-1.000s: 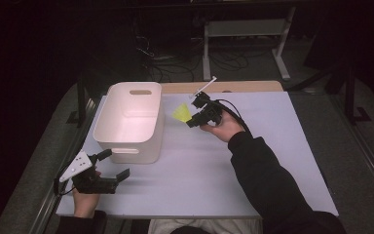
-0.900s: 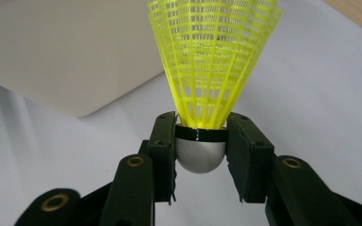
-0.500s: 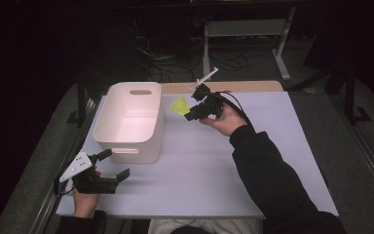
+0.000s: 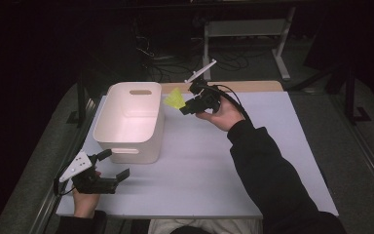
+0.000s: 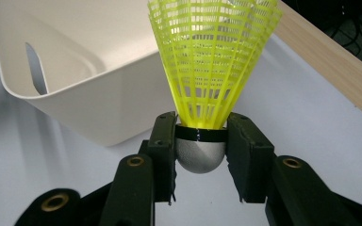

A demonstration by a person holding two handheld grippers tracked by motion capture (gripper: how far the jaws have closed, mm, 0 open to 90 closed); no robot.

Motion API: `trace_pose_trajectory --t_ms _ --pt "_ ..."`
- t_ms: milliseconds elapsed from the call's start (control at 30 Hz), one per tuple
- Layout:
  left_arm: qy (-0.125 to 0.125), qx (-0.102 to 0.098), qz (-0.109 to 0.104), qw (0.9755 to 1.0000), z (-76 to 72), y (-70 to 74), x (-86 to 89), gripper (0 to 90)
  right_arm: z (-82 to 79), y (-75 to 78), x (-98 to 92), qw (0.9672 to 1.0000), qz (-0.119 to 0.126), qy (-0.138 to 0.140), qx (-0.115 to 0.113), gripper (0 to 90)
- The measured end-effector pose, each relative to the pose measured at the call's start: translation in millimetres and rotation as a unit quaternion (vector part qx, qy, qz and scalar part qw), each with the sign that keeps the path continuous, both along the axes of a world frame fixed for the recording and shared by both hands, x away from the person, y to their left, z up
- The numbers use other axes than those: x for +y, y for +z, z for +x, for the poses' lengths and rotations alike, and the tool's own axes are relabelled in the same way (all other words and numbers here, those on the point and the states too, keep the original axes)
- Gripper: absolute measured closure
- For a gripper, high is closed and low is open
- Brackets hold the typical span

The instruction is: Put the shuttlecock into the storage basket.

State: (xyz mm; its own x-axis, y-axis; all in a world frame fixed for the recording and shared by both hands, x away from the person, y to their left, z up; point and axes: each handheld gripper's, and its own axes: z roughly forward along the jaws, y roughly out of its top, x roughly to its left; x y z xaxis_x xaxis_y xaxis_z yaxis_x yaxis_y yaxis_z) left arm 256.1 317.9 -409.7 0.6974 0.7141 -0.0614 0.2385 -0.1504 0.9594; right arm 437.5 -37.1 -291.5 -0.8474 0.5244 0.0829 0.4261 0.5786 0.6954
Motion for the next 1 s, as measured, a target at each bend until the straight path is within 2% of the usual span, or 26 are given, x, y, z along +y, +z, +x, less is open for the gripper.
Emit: trace_pose_trajectory --t_ms 333,767,1000 --pt "-0.001 0.0 -0.001 1.0 -0.1 0.0 0.0 0.0 -1.3 14.6 8.8 0.9998 0.013 0.011 -0.01 63.4" --pt "-0.002 0.0 0.0 1.0 0.0 0.0 0.0 0.0 -4.8 31.7 26.7 0.9991 0.014 0.033 -0.023 63.4" --pt "-0.002 0.0 0.0 1.0 -0.1 0.1 0.3 0.0 -4.8 35.3 35.6 0.9987 0.014 0.043 -0.024 63.4"
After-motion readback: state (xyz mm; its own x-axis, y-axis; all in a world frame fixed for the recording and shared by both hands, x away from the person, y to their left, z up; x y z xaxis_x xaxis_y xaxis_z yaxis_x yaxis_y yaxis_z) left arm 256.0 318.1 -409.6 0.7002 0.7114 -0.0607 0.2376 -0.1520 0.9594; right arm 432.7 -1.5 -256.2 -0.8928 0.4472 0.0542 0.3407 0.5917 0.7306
